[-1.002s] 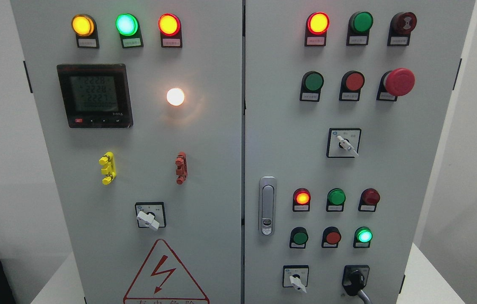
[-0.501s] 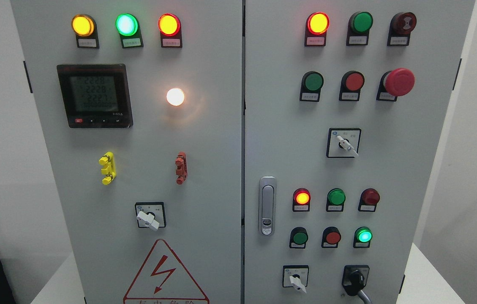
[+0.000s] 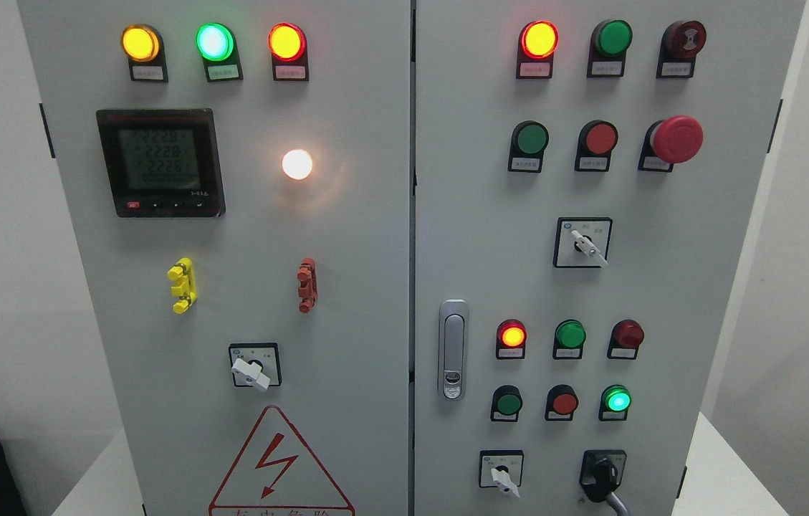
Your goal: Trip black knob to open circuit
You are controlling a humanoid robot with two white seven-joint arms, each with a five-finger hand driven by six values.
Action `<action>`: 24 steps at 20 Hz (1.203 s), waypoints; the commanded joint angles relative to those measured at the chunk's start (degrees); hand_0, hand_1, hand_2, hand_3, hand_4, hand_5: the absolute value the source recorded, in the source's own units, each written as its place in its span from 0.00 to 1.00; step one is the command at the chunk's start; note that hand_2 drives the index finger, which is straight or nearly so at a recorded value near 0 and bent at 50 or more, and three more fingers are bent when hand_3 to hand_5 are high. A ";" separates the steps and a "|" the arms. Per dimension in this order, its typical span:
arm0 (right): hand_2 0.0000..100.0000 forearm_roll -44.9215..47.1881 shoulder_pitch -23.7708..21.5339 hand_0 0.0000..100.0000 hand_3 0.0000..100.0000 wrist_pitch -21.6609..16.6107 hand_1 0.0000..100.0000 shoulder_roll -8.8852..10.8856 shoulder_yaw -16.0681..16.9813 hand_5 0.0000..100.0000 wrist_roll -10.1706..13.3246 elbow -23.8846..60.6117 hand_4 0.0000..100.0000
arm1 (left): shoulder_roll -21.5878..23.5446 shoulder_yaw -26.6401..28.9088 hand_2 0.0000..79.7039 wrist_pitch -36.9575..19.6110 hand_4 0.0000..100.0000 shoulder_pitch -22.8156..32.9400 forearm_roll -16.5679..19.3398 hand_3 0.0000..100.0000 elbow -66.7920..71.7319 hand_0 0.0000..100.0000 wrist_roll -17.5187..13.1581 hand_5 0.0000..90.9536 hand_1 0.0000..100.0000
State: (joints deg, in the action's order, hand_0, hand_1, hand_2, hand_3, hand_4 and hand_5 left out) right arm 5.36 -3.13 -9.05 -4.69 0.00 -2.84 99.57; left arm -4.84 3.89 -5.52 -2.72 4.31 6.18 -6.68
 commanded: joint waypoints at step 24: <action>0.09 0.00 0.05 0.00 1.00 0.00 0.04 0.38 2.55 0.99 -0.15 -0.35 1.00 | 0.00 -0.02 0.00 -0.02 0.00 0.00 0.00 0.00 -1.43 0.12 0.00 0.00 0.39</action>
State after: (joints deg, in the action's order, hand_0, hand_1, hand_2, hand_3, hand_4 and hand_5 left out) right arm 5.36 -3.00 -9.01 -4.38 1.48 -3.47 99.40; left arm -4.83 3.87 -5.54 -2.73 4.31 6.18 -6.68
